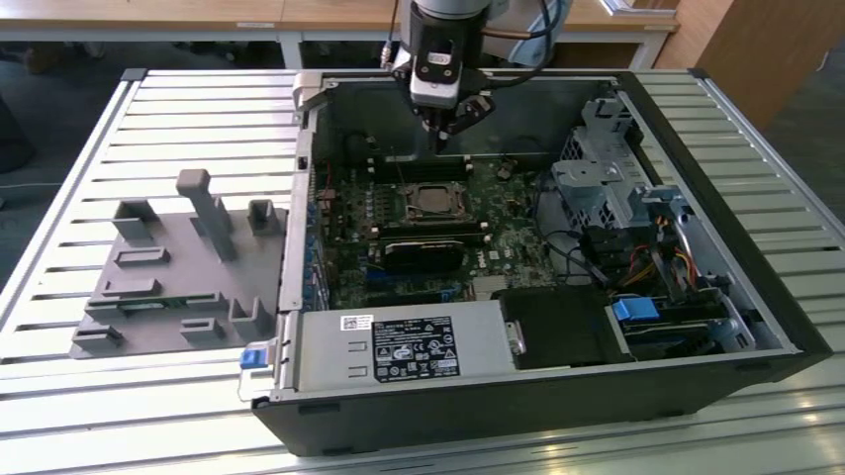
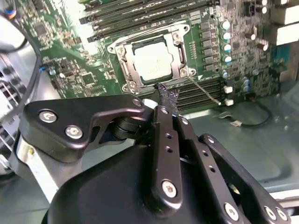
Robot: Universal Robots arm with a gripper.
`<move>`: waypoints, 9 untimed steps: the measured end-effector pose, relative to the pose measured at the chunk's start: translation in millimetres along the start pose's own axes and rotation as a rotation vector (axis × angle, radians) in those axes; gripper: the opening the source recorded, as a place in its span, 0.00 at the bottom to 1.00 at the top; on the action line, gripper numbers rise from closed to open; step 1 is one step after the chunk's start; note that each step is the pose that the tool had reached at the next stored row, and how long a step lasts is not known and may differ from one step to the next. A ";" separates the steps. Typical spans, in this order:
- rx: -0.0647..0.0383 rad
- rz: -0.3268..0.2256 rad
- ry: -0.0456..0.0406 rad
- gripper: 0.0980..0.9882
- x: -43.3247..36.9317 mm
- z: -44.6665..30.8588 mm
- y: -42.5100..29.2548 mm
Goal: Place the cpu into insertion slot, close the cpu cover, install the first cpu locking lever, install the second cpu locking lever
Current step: 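Install the first cpu locking lever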
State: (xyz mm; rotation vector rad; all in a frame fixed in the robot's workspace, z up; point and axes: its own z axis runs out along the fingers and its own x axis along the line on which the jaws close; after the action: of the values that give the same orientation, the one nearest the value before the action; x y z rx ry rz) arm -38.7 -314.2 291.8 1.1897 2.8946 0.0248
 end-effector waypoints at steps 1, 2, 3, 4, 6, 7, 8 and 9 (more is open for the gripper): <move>0.000 -0.018 0.0003 0.01 0.0 0.1 0.0; 0.000 -0.036 0.0007 0.01 0.0 0.1 0.0; 0.000 -0.055 0.0010 0.01 0.0 0.2 0.0; 0.000 -0.073 0.0014 0.01 0.0 0.2 0.0; -0.001 -0.109 0.0021 0.01 0.0 0.4 0.0; -0.001 -0.127 0.0024 0.01 0.0 0.4 0.0; -0.001 -0.145 0.0028 0.01 0.0 0.5 0.0; -0.001 -0.165 0.0031 0.01 0.0 0.5 0.0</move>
State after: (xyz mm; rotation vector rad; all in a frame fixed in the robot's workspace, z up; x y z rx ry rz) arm -38.7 -314.2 291.2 0.9482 2.9838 0.0263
